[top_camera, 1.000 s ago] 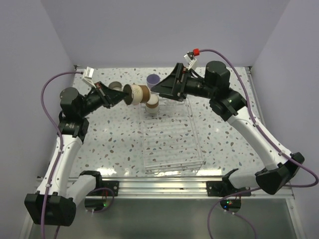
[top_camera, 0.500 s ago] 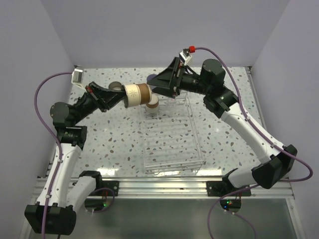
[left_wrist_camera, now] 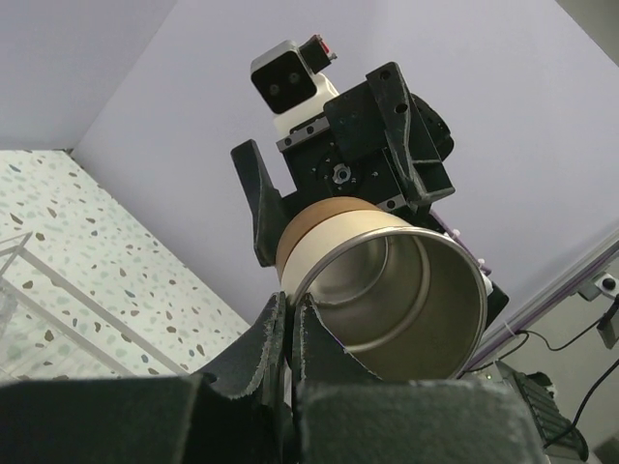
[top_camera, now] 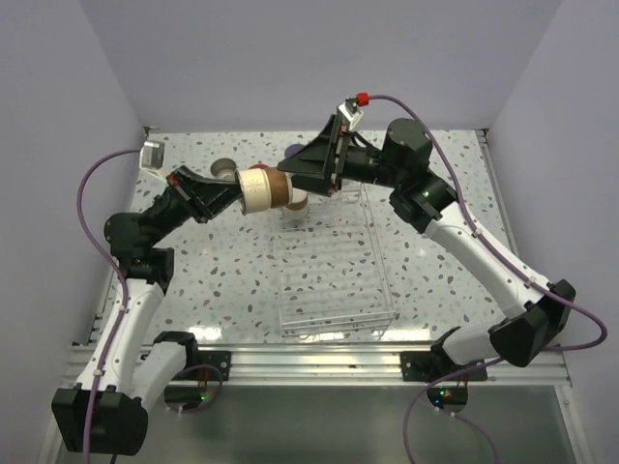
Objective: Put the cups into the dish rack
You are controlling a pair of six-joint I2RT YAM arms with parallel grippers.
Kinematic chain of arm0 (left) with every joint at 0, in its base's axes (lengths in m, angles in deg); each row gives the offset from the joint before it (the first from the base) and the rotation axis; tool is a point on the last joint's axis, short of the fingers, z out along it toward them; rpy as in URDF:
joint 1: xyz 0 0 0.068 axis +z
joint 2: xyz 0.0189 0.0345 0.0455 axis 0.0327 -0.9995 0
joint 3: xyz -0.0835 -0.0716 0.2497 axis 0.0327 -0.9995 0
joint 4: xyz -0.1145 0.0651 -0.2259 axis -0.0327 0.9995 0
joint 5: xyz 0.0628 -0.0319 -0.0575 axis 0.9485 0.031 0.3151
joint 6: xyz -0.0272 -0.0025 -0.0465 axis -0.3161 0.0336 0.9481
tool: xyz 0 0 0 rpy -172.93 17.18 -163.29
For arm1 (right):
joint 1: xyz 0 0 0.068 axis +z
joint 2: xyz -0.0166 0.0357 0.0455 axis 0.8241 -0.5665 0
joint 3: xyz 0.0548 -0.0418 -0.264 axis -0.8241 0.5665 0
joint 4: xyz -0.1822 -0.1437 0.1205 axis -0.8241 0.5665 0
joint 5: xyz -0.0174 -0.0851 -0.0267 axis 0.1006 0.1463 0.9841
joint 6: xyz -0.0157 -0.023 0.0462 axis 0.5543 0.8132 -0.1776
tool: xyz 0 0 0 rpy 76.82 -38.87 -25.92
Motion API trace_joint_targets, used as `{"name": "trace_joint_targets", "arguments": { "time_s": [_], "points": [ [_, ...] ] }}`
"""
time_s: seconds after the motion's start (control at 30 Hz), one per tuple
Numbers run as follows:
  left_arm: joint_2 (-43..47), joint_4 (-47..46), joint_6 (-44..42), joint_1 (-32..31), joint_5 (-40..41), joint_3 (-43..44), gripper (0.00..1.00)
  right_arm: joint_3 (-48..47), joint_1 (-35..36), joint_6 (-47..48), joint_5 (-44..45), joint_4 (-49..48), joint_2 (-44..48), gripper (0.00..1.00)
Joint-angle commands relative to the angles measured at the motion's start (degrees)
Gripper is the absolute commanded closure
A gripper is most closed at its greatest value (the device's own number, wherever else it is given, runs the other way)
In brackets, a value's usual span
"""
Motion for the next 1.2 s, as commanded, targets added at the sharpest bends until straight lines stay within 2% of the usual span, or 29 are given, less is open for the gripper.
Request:
{"name": "trace_joint_targets", "arguments": {
  "time_s": [0.0,0.27,0.47,0.6,0.63,0.67,0.73,0.77,0.83,0.87,1.0,1.07,1.17],
  "points": [
    [0.12,-6.53,2.96,0.06,1.19,-0.93,1.00,0.44,1.06,-0.58,-0.54,-2.38,1.21,0.02],
    [0.03,-10.66,5.33,0.06,2.95,-3.65,1.00,0.09,2.99,-2.68,-0.72,-4.75,0.07,0.02],
    [-0.14,-11.46,5.51,0.06,3.74,-4.88,1.00,1.41,3.52,-6.64,-1.42,-10.20,-0.72,0.02],
    [0.12,-11.02,5.07,0.06,4.80,-5.94,1.00,2.11,3.96,-7.87,-2.12,-13.01,-0.99,0.05],
    [0.29,-10.67,4.90,0.06,4.97,-6.12,1.00,2.20,3.96,-8.05,-2.30,-13.37,-0.90,0.09],
    [0.30,-9.45,4.37,0.06,5.24,-6.20,1.00,2.37,4.05,-8.05,-2.30,-13.63,-0.81,0.20],
    [0.38,-8.30,3.67,0.06,5.42,-6.21,1.00,2.55,4.31,-8.14,-2.56,-14.25,-0.90,0.31],
    [0.38,-7.16,2.97,0.06,5.50,-6.12,1.00,2.73,4.40,-8.23,-2.74,-14.94,-0.99,0.42],
    [0.38,-6.36,2.44,-0.02,5.59,-6.03,1.00,2.90,4.58,-8.23,-2.83,-15.30,-0.90,0.57],
    [0.30,-5.14,1.83,-0.03,5.68,-5.94,1.00,2.99,4.58,-8.23,-2.74,-15.39,-0.81,0.70],
    [0.21,-1.09,-0.20,-0.03,5.85,-5.24,1.00,3.25,4.66,-7.87,-2.39,-15.39,-0.64,0.94],
    [0.12,0.66,-1.16,-0.03,5.68,-4.80,1.00,3.69,4.75,-7.79,-2.04,-15.56,-0.63,0.99],
    [0.12,3.99,-3.09,-0.03,5.59,-3.92,0.92,3.61,4.66,-7.61,-1.95,-15.65,-0.46,1.00]
  ]
}}
